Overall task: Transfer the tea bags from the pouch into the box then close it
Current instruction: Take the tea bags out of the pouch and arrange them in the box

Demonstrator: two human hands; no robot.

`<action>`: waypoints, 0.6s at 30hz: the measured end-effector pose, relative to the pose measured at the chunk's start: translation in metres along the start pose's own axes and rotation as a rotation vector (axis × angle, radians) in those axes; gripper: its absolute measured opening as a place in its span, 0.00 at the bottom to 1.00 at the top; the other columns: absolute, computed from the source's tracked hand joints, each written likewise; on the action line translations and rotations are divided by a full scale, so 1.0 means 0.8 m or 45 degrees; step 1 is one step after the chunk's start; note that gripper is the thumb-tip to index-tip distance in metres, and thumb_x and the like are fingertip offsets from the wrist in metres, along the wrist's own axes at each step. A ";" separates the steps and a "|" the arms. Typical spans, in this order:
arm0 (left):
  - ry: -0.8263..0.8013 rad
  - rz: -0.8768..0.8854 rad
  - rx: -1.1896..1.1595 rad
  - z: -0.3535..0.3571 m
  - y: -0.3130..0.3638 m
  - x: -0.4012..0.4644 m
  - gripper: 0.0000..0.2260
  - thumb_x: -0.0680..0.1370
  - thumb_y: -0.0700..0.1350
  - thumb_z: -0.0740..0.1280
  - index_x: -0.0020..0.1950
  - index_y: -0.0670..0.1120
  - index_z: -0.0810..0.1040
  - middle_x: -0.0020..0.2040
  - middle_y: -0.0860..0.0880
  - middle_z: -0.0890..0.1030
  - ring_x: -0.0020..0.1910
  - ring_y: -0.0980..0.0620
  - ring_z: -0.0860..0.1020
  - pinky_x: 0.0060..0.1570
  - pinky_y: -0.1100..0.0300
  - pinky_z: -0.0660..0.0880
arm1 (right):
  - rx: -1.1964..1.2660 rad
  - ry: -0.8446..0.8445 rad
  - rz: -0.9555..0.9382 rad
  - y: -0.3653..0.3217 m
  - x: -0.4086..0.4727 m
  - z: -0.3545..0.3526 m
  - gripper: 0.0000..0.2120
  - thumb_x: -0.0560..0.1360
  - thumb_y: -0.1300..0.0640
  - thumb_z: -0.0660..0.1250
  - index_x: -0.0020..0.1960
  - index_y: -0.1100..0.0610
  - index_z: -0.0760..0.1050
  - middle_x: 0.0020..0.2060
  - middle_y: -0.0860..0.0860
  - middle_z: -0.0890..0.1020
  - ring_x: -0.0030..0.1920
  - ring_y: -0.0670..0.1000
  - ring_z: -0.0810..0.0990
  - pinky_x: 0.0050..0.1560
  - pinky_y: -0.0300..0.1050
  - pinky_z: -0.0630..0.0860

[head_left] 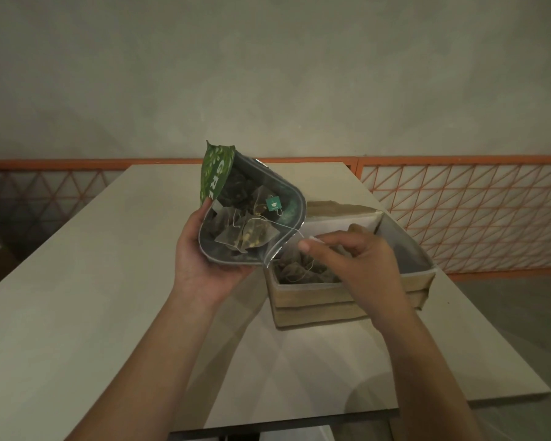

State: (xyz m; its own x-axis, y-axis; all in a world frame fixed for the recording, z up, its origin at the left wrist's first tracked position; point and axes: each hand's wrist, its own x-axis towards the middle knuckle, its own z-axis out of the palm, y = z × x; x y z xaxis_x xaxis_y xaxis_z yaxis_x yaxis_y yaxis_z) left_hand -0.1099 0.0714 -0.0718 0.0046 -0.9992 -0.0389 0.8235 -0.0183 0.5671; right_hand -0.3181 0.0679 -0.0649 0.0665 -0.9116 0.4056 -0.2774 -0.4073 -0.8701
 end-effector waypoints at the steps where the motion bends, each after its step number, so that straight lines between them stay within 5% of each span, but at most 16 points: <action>1: -0.001 0.000 0.001 0.000 0.000 0.001 0.22 0.81 0.58 0.58 0.55 0.45 0.86 0.64 0.42 0.81 0.58 0.40 0.81 0.62 0.46 0.74 | -0.030 0.016 0.009 0.001 0.001 0.001 0.16 0.62 0.37 0.74 0.42 0.47 0.86 0.37 0.49 0.79 0.39 0.47 0.77 0.39 0.41 0.75; 6: 0.007 -0.009 0.003 0.001 0.001 0.000 0.22 0.80 0.58 0.59 0.54 0.45 0.87 0.63 0.42 0.81 0.56 0.40 0.82 0.60 0.45 0.75 | -0.115 -0.002 -0.041 0.000 0.004 0.000 0.08 0.72 0.48 0.72 0.48 0.50 0.85 0.36 0.46 0.69 0.36 0.38 0.70 0.38 0.28 0.68; 11: -0.001 -0.025 -0.012 0.004 0.001 -0.003 0.23 0.80 0.58 0.59 0.53 0.45 0.87 0.60 0.41 0.83 0.52 0.40 0.84 0.52 0.46 0.80 | -0.041 0.016 -0.061 -0.022 0.017 -0.004 0.06 0.78 0.50 0.67 0.44 0.48 0.80 0.42 0.47 0.78 0.38 0.39 0.74 0.40 0.29 0.69; 15: -0.017 -0.036 -0.021 0.008 0.000 -0.006 0.23 0.80 0.58 0.59 0.54 0.45 0.87 0.59 0.39 0.83 0.51 0.39 0.84 0.48 0.47 0.82 | 0.015 0.045 -0.173 -0.060 0.038 -0.004 0.10 0.80 0.52 0.64 0.43 0.53 0.80 0.32 0.48 0.81 0.31 0.46 0.74 0.35 0.44 0.74; 18: -0.007 -0.041 -0.042 0.009 0.001 -0.004 0.22 0.80 0.58 0.60 0.61 0.46 0.85 0.64 0.39 0.81 0.58 0.39 0.81 0.49 0.47 0.81 | 0.023 -0.033 -0.204 -0.081 0.051 0.004 0.09 0.80 0.52 0.64 0.46 0.55 0.80 0.32 0.49 0.84 0.29 0.48 0.76 0.35 0.46 0.76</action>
State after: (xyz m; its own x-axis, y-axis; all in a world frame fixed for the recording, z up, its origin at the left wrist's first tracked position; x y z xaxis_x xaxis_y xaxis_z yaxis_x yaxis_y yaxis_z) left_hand -0.1137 0.0745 -0.0653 -0.0252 -0.9983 -0.0522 0.8414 -0.0494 0.5382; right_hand -0.2946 0.0570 0.0067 0.1329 -0.8361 0.5322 -0.2440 -0.5481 -0.8000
